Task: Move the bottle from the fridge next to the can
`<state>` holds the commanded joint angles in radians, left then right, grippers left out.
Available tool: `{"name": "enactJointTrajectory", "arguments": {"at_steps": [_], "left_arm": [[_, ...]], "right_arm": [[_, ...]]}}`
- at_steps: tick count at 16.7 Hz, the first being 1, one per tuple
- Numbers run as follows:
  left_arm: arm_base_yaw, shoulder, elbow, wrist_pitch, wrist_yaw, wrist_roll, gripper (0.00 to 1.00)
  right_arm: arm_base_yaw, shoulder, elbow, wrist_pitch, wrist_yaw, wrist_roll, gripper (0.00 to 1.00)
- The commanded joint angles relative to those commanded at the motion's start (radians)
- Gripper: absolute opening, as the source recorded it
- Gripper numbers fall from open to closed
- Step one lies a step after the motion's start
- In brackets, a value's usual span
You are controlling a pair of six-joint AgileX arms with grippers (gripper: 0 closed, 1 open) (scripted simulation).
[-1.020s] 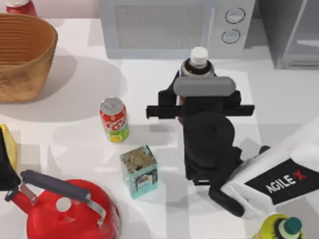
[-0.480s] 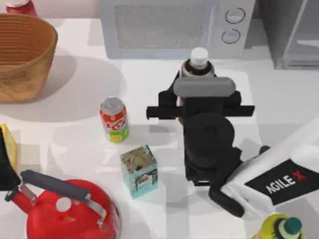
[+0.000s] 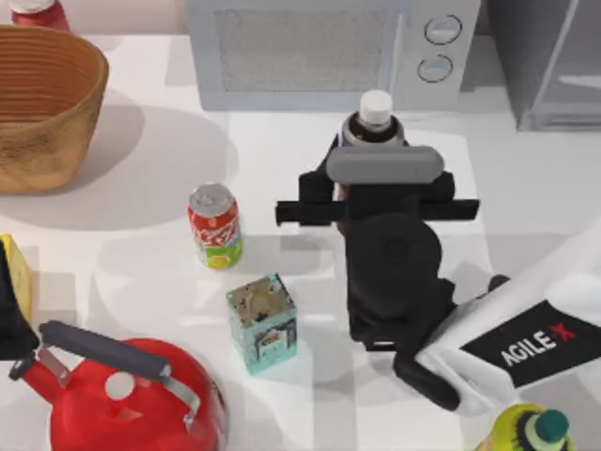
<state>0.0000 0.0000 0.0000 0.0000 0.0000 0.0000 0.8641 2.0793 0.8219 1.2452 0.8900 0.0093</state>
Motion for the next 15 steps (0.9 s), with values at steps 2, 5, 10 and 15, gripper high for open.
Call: {"name": "enactJointTrajectory", "arguments": {"at_steps": [2,5,10,15], "left_arm": [[0.000,0.000,0.000,0.000,0.000,0.000,1.00],[0.000,0.000,0.000,0.000,0.000,0.000,1.00],[0.000,0.000,0.000,0.000,0.000,0.000,1.00],[0.000,0.000,0.000,0.000,0.000,0.000,1.00]], "right_arm": [[0.000,0.000,0.000,0.000,0.000,0.000,0.60],[0.000,0.000,0.000,0.000,0.000,0.000,0.83],[0.000,0.000,0.000,0.000,0.000,0.000,1.00],[0.000,0.000,0.000,0.000,0.000,0.000,1.00]]}}
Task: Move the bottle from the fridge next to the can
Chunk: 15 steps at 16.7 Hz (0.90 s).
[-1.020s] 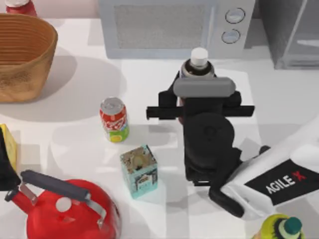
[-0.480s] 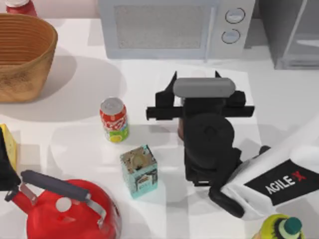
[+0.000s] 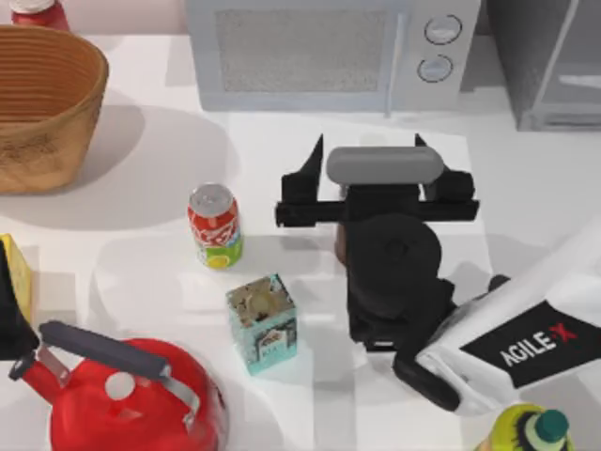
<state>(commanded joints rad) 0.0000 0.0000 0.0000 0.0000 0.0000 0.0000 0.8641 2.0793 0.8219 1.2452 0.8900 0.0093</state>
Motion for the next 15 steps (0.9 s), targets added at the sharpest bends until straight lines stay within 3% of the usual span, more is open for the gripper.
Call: {"name": "enactJointTrajectory", "arguments": {"at_steps": [9,15], "left_arm": [[0.000,0.000,0.000,0.000,0.000,0.000,1.00],[0.000,0.000,0.000,0.000,0.000,0.000,1.00]], "right_arm": [[0.099,-0.044,-0.042,0.001,0.032,0.051,1.00],[0.071,-0.044,-0.080,0.031,0.067,0.006,1.00]]}}
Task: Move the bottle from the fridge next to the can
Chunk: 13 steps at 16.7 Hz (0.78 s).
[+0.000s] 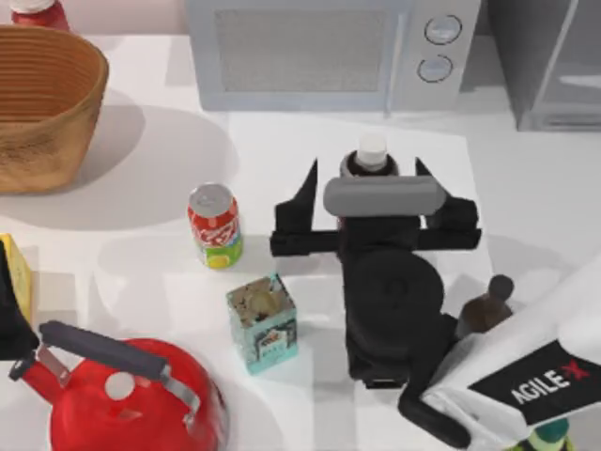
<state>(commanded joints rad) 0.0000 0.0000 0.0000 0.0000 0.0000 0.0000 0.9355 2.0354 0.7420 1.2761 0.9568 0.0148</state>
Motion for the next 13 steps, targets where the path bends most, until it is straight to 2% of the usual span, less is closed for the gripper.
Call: {"name": "enactJointTrajectory", "arguments": {"at_steps": [7,13], "left_arm": [[0.000,0.000,0.000,0.000,0.000,0.000,1.00],[0.000,0.000,0.000,0.000,0.000,0.000,1.00]], "right_arm": [[-0.010,-0.024,0.004,0.000,-0.020,-0.002,1.00],[-0.133,-0.308,-0.024,-0.082,-0.199,-0.009,1.00]]}}
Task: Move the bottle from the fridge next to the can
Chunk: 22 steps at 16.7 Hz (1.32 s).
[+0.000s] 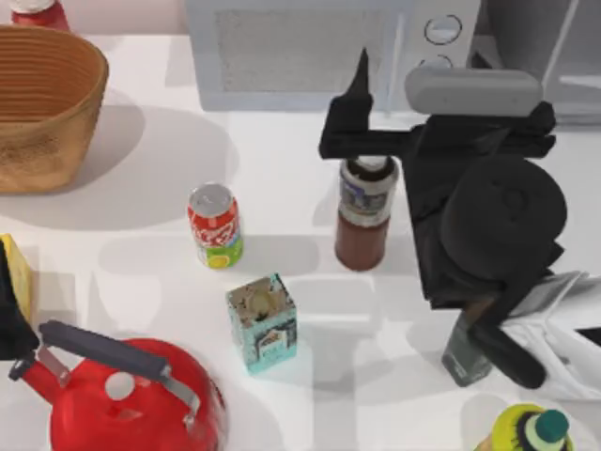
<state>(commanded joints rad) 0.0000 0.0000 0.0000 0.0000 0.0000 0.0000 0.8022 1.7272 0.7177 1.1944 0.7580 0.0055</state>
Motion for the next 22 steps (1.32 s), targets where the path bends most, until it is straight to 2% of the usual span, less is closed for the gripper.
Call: {"name": "enactJointTrajectory", "arguments": {"at_steps": [6,13,18,22], "left_arm": [[0.000,0.000,0.000,0.000,0.000,0.000,1.00],[0.000,0.000,0.000,0.000,0.000,0.000,1.00],[0.000,0.000,0.000,0.000,0.000,0.000,1.00],[0.000,0.000,0.000,0.000,0.000,0.000,1.00]], "right_arm": [[-0.234,-0.491,-0.126,-0.237,-0.267,-0.013,1.00],[-0.550,-1.157,-0.410,-0.705,-0.559,-0.020,1.00],[-0.725,-1.557,-0.612,-1.044,-0.698,-0.016,1.00],[-0.796,-1.713,-0.709,-1.182,-0.753,-0.007,1.00]]}}
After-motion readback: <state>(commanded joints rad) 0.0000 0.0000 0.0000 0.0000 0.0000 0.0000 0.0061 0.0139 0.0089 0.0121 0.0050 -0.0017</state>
